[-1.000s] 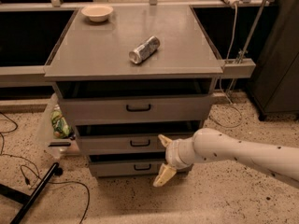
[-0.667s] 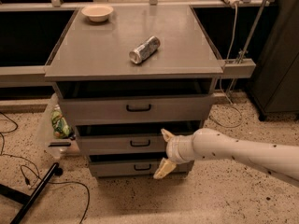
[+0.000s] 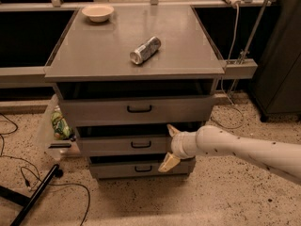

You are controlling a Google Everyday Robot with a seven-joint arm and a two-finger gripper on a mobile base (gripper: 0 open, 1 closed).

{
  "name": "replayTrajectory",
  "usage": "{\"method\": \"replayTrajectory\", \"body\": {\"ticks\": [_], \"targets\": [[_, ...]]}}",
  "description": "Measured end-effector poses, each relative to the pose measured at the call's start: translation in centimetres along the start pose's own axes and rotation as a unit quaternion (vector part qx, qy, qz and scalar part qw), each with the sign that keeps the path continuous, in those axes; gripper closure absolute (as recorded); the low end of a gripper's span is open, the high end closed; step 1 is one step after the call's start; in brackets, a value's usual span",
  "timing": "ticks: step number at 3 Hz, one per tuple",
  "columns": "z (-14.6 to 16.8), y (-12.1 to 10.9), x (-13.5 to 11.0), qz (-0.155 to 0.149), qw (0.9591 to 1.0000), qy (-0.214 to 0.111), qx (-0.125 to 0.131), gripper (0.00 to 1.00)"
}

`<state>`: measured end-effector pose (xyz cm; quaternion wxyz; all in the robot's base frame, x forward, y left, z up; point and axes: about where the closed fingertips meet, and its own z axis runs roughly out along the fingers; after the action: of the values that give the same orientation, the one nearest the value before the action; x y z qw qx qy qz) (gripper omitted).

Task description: Open middle drawer

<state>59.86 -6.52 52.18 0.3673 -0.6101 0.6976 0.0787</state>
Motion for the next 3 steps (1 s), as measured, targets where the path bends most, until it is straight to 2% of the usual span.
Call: {"method": "replayTrajectory", "body": {"ticks": [3], "targets": [[6.0, -3.6, 3.1, 0.02, 0.9998, 0.002, -0.001, 0.0]]}}
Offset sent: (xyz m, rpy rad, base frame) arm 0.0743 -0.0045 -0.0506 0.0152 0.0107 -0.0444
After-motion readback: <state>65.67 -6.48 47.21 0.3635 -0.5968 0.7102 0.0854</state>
